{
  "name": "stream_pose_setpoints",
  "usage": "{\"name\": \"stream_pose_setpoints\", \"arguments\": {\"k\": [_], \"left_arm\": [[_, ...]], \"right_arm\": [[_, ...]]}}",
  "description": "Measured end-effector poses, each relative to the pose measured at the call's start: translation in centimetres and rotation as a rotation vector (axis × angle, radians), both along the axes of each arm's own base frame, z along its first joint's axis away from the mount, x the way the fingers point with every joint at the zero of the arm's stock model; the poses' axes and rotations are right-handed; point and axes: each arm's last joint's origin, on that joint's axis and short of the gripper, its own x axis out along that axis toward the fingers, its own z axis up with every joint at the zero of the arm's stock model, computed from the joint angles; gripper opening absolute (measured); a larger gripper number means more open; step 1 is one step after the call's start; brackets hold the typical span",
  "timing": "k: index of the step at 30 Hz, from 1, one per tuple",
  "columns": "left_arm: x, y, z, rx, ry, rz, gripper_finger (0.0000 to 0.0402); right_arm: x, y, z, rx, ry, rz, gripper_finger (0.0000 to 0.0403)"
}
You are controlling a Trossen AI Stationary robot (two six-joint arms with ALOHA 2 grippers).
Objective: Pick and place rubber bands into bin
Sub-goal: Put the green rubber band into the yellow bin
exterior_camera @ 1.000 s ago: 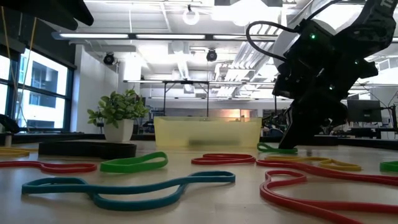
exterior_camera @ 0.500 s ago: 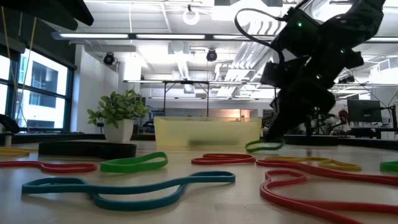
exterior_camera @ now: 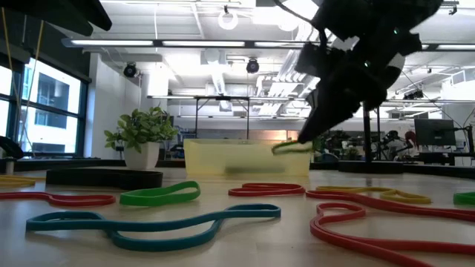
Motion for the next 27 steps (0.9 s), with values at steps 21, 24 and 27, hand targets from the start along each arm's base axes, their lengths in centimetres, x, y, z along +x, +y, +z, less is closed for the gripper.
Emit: {"name": "stream_pose_setpoints", "arguments": {"k": [21, 24, 27], "left_arm": [[0.0, 0.0, 0.0, -0.007, -0.006, 0.002, 0.0111], [0.0, 0.0, 0.0, 0.000, -0.011, 0.006, 0.0112], [0.0, 0.0, 0.1, 0.012, -0.018, 0.010, 0.0112]], "right_arm": [[2.0, -7.8, 5.2, -0.235, 0.025, -0.151, 0.0000], [1.5, -9.9, 5.2, -0.206, 0.027, -0.195, 0.0000], [1.1, -11.6, 5.2, -0.173, 0.025, -0.227, 0.0000]]}}
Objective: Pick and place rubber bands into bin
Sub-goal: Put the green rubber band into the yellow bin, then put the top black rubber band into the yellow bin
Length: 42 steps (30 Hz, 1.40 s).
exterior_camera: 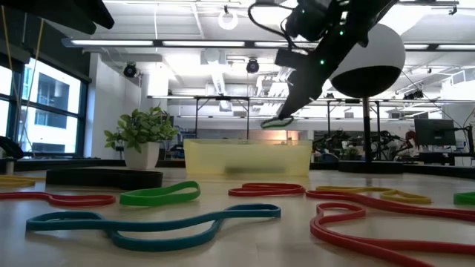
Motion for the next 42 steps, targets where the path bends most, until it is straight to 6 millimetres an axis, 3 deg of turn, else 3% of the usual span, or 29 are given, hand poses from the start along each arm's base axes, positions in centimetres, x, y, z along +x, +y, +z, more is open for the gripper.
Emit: {"name": "stream_pose_setpoints", "arguments": {"k": [10, 23, 31, 36, 42], "left_arm": [[0.0, 0.0, 0.0, 0.003, -0.001, -0.003, 0.0111], [0.1, -0.1, 0.1, -0.003, -0.010, -0.002, 0.0112], [0.1, 0.0, 0.0, 0.000, -0.008, -0.002, 0.0112], [-0.6, 0.5, -0.3, 0.057, 0.074, -0.002, 0.0109], [-0.9, 2.2, -0.9, 0.027, 0.219, 0.066, 0.0098]], "right_arm": [[-0.8, -2.4, -0.1, 0.110, -0.047, -0.073, 0.0016], [-0.7, -2.4, 0.0, 0.136, -0.074, -0.079, 0.0151], [-0.7, -2.4, 0.0, 0.138, -0.074, -0.079, 0.0192], [-0.2, -1.3, 0.0, 0.164, -0.076, 0.006, 0.0193], [0.9, 2.6, 0.0, 0.184, -0.071, 0.192, 0.0179]]}}
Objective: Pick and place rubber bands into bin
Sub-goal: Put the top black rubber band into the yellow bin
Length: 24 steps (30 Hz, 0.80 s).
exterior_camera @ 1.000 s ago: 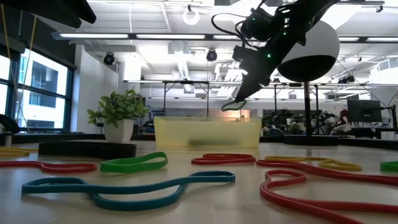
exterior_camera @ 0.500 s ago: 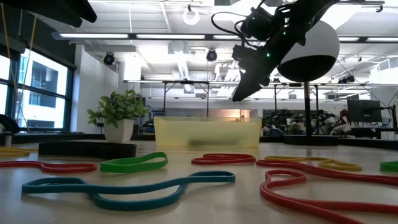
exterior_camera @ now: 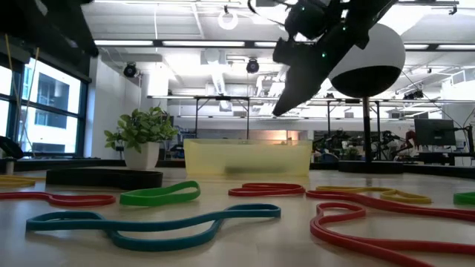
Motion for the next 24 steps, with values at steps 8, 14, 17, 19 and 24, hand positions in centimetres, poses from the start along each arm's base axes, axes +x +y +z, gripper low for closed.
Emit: {"name": "stream_pose_setpoints", "arguments": {"k": [8, 14, 17, 19, 24], "left_arm": [[1.3, 3.7, -1.0, -0.053, 0.146, 0.090, 0.0079], [2.3, 6.9, -4.0, -0.177, 0.218, 0.072, 0.0065], [2.6, 8.3, -5.5, -0.250, 0.215, 0.039, 0.0062], [2.7, 9.2, -6.2, -0.294, 0.206, 0.027, 0.0063], [2.7, 10.8, -7.1, -0.376, 0.209, 0.030, 0.0075]], "right_arm": [[1.1, 6.9, 0.4, -0.011, -0.052, 0.254, 0.0155], [0.8, 11.3, 0.4, -0.043, -0.057, 0.336, 0.0141], [0.5, 13.0, 0.4, -0.049, -0.059, 0.350, 0.0138], [0.3, 14.0, 0.4, -0.055, -0.063, 0.351, 0.0139], [-0.2, 15.9, 0.5, -0.044, -0.075, 0.345, 0.0149]]}}
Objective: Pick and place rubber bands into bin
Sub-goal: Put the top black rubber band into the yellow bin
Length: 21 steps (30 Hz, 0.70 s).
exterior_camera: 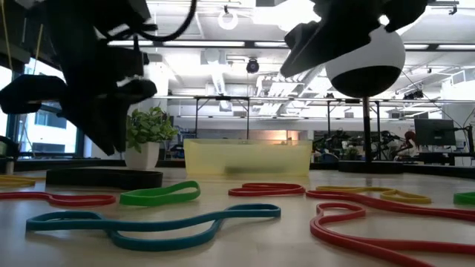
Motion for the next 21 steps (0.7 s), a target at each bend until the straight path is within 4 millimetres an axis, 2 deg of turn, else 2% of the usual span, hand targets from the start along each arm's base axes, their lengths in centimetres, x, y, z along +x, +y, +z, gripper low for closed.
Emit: {"name": "stream_pose_setpoints", "arguments": {"k": [4, 9, 15, 21], "left_arm": [[-0.1, 0.8, -0.7, -0.081, -0.009, -0.005, 0.0090], [0.0, 0.9, -0.9, -0.100, -0.034, -0.013, 0.0113], [0.1, 0.8, -1.4, -0.106, -0.019, -0.012, 0.0132], [0.8, 0.7, -2.5, -0.117, -0.009, -0.015, 0.0132]], "right_arm": [[-0.5, 1.6, 0.1, 0.015, -0.016, 0.002, 0.0159], [-1.1, 3.5, 0.3, -0.025, -0.052, -0.002, 0.0168], [-1.7, 4.7, 0.3, -0.017, -0.059, -0.020, 0.0165], [-2.3, 5.7, 0.3, -0.050, -0.073, -0.033, 0.0154]]}}
